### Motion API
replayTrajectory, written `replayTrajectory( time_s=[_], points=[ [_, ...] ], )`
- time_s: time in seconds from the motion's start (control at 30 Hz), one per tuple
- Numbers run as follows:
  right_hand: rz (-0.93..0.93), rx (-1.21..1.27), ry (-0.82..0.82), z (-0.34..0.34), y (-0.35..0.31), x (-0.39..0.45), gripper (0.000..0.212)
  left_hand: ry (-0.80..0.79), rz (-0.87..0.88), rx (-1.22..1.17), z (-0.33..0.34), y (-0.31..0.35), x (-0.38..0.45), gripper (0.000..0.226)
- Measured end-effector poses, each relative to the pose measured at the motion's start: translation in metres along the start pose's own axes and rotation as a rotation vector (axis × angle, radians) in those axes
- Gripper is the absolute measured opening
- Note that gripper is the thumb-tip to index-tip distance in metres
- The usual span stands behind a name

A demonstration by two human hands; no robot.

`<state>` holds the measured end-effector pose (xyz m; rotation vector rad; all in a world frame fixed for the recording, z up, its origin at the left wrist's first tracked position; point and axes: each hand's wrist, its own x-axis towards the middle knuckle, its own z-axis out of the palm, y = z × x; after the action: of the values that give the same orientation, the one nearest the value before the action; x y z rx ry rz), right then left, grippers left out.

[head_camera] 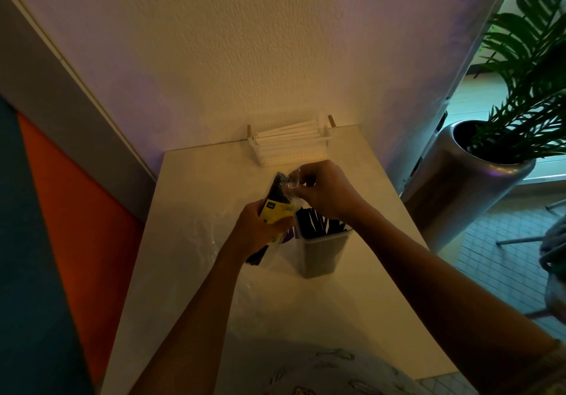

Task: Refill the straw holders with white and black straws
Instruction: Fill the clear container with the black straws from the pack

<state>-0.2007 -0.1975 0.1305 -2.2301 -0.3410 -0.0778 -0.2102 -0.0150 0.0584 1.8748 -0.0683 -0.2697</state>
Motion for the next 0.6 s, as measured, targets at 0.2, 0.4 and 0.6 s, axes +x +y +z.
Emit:
replayTrajectory(
  time_s=[0.2,0.4,0.6],
  points=[
    [-0.001,-0.011,0.007,-0.008,-0.004,-0.002,0.011,-0.004,0.000,-0.034,-0.001,0.001,-0.004,0.028],
    [0.045,0.046,0.071,-0.019,-0.006,-0.001,0.015,0.006,-0.006,-0.044,-0.001,-0.001,-0.011,0.029],
    [0.076,0.086,0.004,-0.011,-0.004,-0.005,0.018,-0.003,-0.019,-0.062,0.001,0.000,-0.010,0.032]
  ],
)
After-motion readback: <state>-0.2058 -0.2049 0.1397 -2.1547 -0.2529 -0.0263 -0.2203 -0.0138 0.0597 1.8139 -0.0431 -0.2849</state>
